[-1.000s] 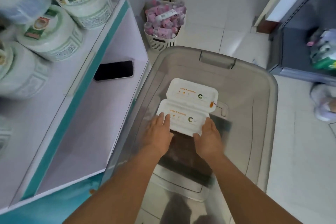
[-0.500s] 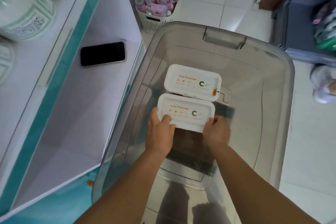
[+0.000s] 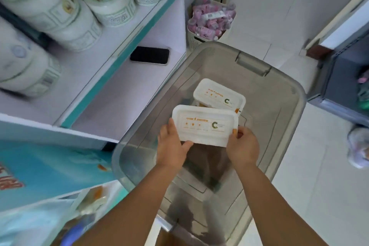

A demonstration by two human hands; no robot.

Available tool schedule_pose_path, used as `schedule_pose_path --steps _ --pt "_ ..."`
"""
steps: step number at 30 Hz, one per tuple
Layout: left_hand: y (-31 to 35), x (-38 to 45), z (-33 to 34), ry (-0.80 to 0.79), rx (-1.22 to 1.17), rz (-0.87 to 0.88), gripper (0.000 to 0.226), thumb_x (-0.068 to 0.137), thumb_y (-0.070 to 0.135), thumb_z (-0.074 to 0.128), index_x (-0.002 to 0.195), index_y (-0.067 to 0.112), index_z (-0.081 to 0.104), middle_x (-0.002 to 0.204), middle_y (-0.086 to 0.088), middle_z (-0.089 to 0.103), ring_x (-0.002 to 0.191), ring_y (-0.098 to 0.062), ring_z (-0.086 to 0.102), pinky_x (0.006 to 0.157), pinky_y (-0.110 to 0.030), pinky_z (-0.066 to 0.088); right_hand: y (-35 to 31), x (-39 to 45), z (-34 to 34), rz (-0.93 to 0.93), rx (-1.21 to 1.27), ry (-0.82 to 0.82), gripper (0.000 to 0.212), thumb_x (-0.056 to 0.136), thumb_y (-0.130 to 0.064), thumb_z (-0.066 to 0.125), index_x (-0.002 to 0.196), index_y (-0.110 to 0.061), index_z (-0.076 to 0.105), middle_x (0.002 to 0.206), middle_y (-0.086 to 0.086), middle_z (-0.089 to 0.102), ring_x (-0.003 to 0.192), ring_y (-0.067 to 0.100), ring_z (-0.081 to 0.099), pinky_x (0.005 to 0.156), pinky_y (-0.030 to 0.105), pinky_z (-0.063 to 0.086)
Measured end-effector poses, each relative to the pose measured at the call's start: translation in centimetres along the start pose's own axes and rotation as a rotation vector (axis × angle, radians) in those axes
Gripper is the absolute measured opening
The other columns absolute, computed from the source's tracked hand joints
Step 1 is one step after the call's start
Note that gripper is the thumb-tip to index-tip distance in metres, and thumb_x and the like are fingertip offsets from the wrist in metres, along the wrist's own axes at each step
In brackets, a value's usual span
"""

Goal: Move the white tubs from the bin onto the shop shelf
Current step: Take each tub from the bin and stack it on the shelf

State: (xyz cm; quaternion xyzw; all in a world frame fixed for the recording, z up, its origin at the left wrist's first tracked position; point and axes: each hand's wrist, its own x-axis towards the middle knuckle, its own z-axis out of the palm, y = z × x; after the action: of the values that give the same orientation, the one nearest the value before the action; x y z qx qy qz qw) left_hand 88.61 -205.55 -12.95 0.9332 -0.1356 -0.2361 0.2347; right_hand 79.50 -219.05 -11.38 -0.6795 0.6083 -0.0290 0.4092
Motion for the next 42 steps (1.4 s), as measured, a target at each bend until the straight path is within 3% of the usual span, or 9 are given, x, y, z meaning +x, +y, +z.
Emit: schedule_pose_path --steps 7,15,18,22,26,30,35,39,42 --pt "1.5 -8.1 -4.0 0.274 -0.153 -0.041 0.071 0.077 0.035 0.075 0.133 0.029 0.032 0.122 0.000 0.044 0.114 -0.016 0.049 0.098 -0.041 0.049 -1.7 -5.1 -5.5 -0.249 0.033 -0.083 0.025 0.097 -0.022 0.050 0.115 -0.012 0.062 0.115 0.006 0.067 0.099 0.022 0.063 0.066 0.020 0.040" --pt "0.8 -16.9 -10.7 0.479 -0.251 -0.071 0.076 0.073 0.032 0.077 0.136 0.027 0.034 0.124 -0.001 0.042 0.115 -0.017 0.044 0.098 -0.038 0.046 -4.5 -12.6 -8.7 -0.456 0.125 -0.190 0.025 0.096 -0.028 0.050 0.116 -0.018 0.062 0.123 0.003 0.062 0.095 0.016 0.057 0.080 0.030 0.051" --pt "-0.2 -19.7 -13.0 0.563 -0.273 -0.085 0.078 0.073 0.031 0.078 0.138 0.024 0.034 0.123 -0.003 0.043 0.114 -0.019 0.044 0.098 -0.036 0.044 -5.7 -15.6 -9.0 -0.548 0.143 -0.235 0.022 0.096 -0.025 0.050 0.112 -0.016 0.064 0.113 0.002 0.064 0.089 0.012 0.053 0.072 0.022 0.047" --pt "-2.4 -23.5 -15.6 0.672 -0.304 -0.108 0.079 0.073 0.027 0.078 0.140 0.021 0.035 0.119 0.000 0.041 0.107 -0.014 0.042 0.092 -0.023 0.036 -6.8 -19.7 -8.6 -0.672 0.123 -0.286 0.022 0.096 -0.024 0.050 0.112 -0.015 0.063 0.100 -0.003 0.060 0.087 0.011 0.050 0.054 0.011 0.032" --pt "-5.4 -27.8 -18.2 0.758 -0.336 -0.153 0.081 0.074 0.027 0.078 0.141 0.021 0.033 0.124 0.000 0.042 0.107 -0.011 0.041 0.097 -0.024 0.038 -7.2 -24.4 -7.3 -0.770 0.139 -0.363 0.022 0.095 -0.026 0.052 0.113 -0.021 0.063 0.103 -0.006 0.061 0.089 0.010 0.055 0.053 0.013 0.036" --pt "-9.4 -32.4 -20.5 0.868 -0.326 -0.175 0.084 0.073 0.027 0.079 0.143 0.018 0.033 0.131 -0.003 0.042 0.120 -0.018 0.042 0.098 -0.022 0.034 -7.5 -30.2 -5.5 -0.855 0.189 -0.460 0.015 0.095 -0.024 0.053 0.106 -0.024 0.064 0.095 -0.009 0.061 0.089 0.011 0.058 0.058 0.018 0.045" --pt "-14.7 -37.9 -23.2 0.973 -0.324 -0.227 0.086 0.073 0.030 0.078 0.144 0.018 0.031 0.131 -0.003 0.042 0.118 -0.021 0.044 0.097 -0.030 0.041 -7.4 -37.9 -2.6 -0.899 0.278 -0.536 0.011 0.093 -0.027 0.055 0.091 -0.029 0.066 0.090 -0.009 0.066 0.091 0.019 0.063 0.080 0.044 0.056" --pt "-18.7 -42.1 -25.0 1.054 -0.333 -0.267 0.086 0.075 0.030 0.077 0.145 0.018 0.029 0.133 -0.001 0.040 0.121 -0.017 0.041 0.094 -0.021 0.033 -7.2 -43.7 -0.5 -0.981 0.277 -0.565 0.015 0.092 -0.028 0.055 0.099 -0.026 0.068 0.097 -0.006 0.066 0.094 0.019 0.060 0.083 0.041 0.053" --pt "-21.6 -44.5 -26.3 1.104 -0.341 -0.303 0.086 0.074 0.029 0.078 0.144 0.017 0.031 0.131 -0.003 0.041 0.121 -0.019 0.043 0.095 -0.024 0.036 -7.2 -47.6 1.0 -1.045 0.261 -0.607 0.016 0.093 -0.024 0.054 0.099 -0.024 0.069 0.093 -0.006 0.065 0.089 0.019 0.059 0.076 0.034 0.051"
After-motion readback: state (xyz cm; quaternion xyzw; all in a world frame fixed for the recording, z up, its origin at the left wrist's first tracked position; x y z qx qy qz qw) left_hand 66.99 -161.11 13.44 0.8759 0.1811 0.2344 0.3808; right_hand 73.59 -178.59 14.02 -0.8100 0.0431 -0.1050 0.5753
